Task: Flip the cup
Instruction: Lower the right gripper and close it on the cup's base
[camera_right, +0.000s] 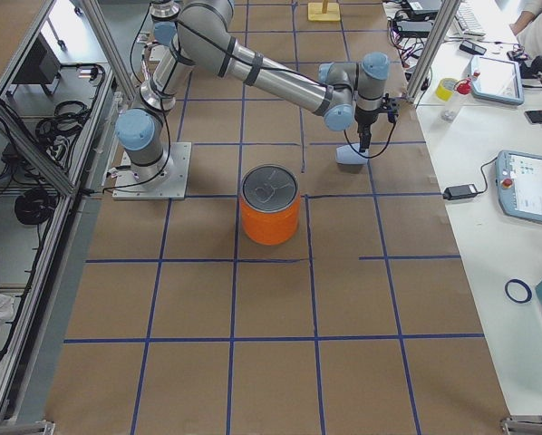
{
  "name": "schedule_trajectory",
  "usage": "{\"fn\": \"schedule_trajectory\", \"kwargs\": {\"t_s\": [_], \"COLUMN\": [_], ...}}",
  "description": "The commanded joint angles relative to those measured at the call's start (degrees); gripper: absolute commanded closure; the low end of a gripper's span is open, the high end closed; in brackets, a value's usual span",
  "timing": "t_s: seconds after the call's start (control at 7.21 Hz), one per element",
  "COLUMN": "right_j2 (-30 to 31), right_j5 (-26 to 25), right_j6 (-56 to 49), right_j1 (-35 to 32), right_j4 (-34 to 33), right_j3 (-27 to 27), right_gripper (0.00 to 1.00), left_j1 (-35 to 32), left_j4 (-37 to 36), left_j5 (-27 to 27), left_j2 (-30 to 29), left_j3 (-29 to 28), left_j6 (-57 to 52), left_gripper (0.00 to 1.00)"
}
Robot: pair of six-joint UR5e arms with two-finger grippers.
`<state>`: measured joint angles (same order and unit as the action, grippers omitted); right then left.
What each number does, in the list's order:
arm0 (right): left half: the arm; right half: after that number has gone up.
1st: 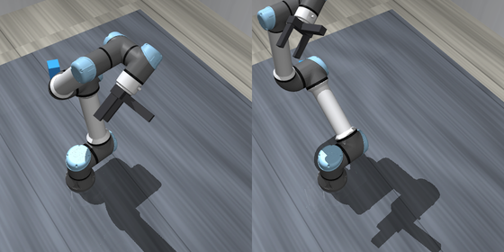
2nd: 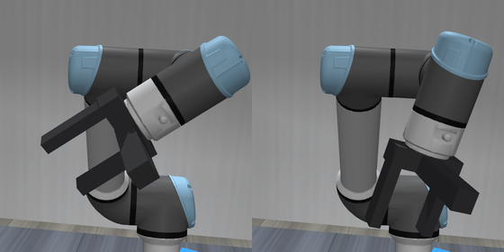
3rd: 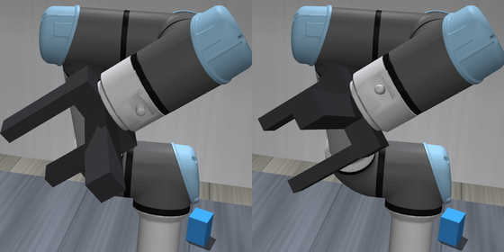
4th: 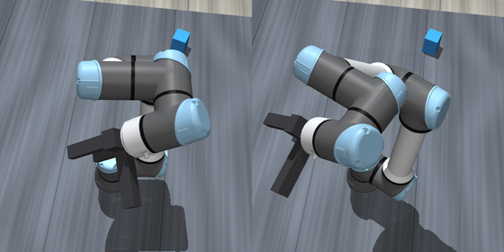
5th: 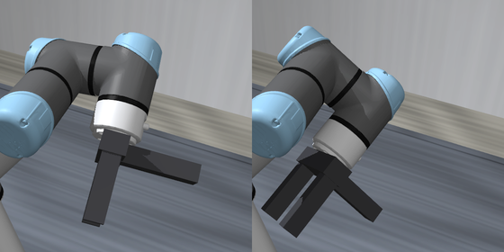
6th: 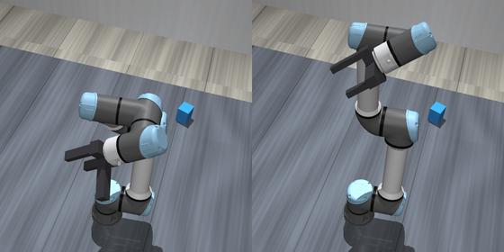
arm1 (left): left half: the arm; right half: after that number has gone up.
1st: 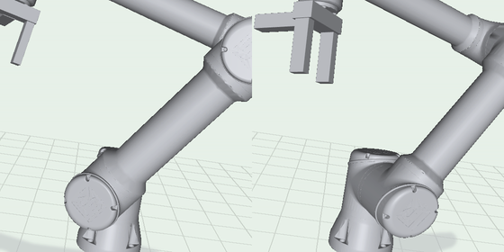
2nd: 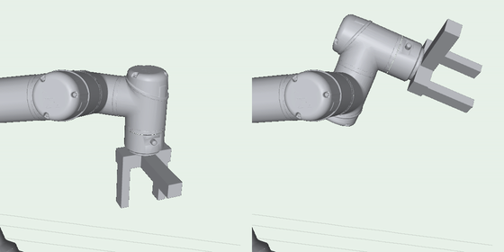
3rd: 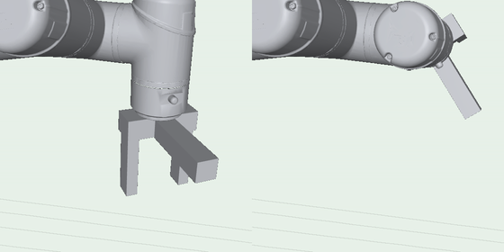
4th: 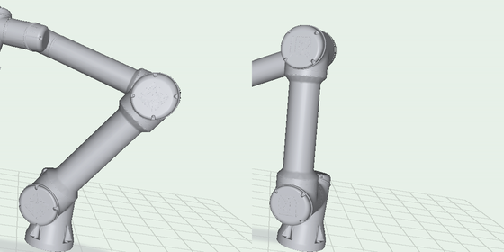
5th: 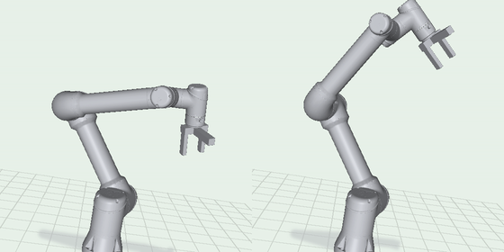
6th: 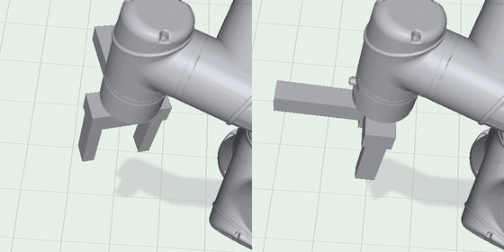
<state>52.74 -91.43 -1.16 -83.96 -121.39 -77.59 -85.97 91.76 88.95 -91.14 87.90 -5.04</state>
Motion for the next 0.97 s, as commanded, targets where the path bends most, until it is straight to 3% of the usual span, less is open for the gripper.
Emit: {"fn": "schedule_trajectory", "kwargs": {"t_s": [0.0, 0.83], "right_j2": [-1.8, -3.4], "right_j5": [0.3, 2.8], "right_j6": [-0.6, -9.2], "right_j1": [0.5, 0.5], "right_j4": [-2.7, -3.2], "right_j3": [-0.2, -1.6], "right_gripper": [0.0, 0.01], "left_j1": [-0.1, 0.1], "left_j4": [0.1, 0.0], "left_j5": [0.0, 0.0], "left_j2": [0.0, 0.0], "left_j3": [0.1, 0.1], "left_j6": [0.0, 0.0], "left_gripper": [0.0, 0.0]}}
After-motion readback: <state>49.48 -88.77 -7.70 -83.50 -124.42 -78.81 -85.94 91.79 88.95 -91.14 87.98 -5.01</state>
